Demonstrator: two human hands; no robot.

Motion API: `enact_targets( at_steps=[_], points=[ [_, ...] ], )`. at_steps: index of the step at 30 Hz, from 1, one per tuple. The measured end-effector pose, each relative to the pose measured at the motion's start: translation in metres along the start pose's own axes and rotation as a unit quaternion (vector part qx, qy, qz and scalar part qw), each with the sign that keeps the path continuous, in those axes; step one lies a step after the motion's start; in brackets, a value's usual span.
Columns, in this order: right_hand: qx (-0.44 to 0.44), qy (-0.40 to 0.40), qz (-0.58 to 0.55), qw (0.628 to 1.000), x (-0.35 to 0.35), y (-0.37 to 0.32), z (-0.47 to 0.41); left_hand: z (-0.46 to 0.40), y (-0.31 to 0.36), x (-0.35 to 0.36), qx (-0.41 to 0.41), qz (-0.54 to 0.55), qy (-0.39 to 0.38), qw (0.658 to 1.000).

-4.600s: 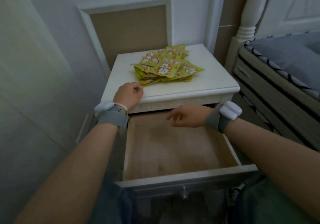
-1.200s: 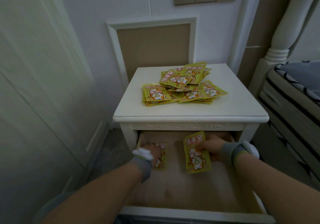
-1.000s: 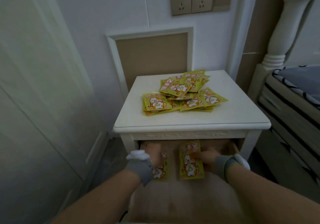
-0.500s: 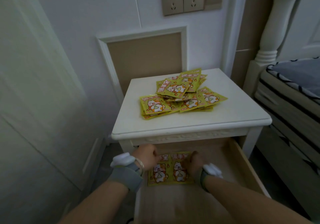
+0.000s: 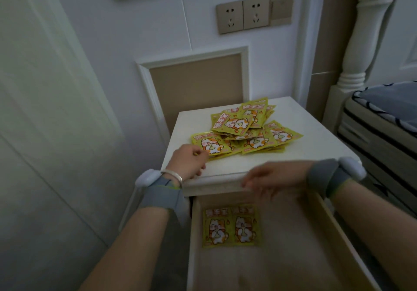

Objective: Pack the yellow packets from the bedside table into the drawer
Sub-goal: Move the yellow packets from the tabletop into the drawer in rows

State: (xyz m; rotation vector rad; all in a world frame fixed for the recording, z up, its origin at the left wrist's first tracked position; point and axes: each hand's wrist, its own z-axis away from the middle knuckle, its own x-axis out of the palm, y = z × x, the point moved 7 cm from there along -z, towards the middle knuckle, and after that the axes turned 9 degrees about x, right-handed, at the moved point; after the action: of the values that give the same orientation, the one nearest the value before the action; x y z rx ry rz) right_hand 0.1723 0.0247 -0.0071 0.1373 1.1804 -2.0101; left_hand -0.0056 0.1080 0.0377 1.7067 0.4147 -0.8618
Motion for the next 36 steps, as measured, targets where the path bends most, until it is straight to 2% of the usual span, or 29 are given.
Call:
enact_targets(
  at_steps=[3, 6, 8, 11, 15, 20, 25, 28, 30, 32, 36],
  points=[
    [-0.057, 0.167, -0.105, 0.979, -0.055, -0.018, 0.018, -0.012, -0.009, -0.009, -0.026, 0.009, 0.101, 0.994],
    [-0.048, 0.351, -0.218, 0.909, -0.097, 0.001, 0.02, -0.019, -0.011, -0.002, -0.053, 0.002, 0.125, 0.991],
    [-0.006, 0.441, -0.22, 0.87, -0.109, 0.02, 0.015, -0.023, -0.012, 0.001, -0.065, 0.014, 0.137, 0.988],
    [0.066, 0.515, -0.164, 0.839, -0.117, 0.039, 0.013, -0.029, -0.012, 0.01, -0.081, 0.021, 0.134, 0.987],
    [0.089, 0.521, -0.125, 0.84, -0.118, 0.034, 0.01, -0.036, -0.019, 0.009, -0.088, 0.0, 0.134, 0.987],
    [0.14, 0.519, -0.012, 0.843, -0.108, 0.027, 0.003, -0.035, -0.028, 0.006, -0.092, -0.007, 0.12, 0.988],
    [0.132, 0.458, 0.004, 0.879, -0.107, 0.025, -0.009, -0.037, -0.037, 0.003, -0.091, 0.014, 0.099, 0.991],
    [0.093, 0.452, -0.055, 0.885, -0.109, 0.026, -0.01, -0.036, -0.045, 0.004, -0.112, 0.059, 0.083, 0.989],
    [0.073, 0.463, -0.11, 0.876, -0.113, 0.03, -0.006, -0.036, -0.048, 0.002, -0.112, 0.083, 0.085, 0.987],
    [0.047, 0.451, -0.223, 0.863, -0.113, 0.037, -0.003, -0.034, -0.048, -0.001, -0.11, 0.105, 0.089, 0.984],
    [0.0, 0.354, -0.467, 0.81, -0.101, 0.046, 0.0, -0.03, -0.043, -0.009, -0.09, 0.073, 0.085, 0.99]
  ],
)
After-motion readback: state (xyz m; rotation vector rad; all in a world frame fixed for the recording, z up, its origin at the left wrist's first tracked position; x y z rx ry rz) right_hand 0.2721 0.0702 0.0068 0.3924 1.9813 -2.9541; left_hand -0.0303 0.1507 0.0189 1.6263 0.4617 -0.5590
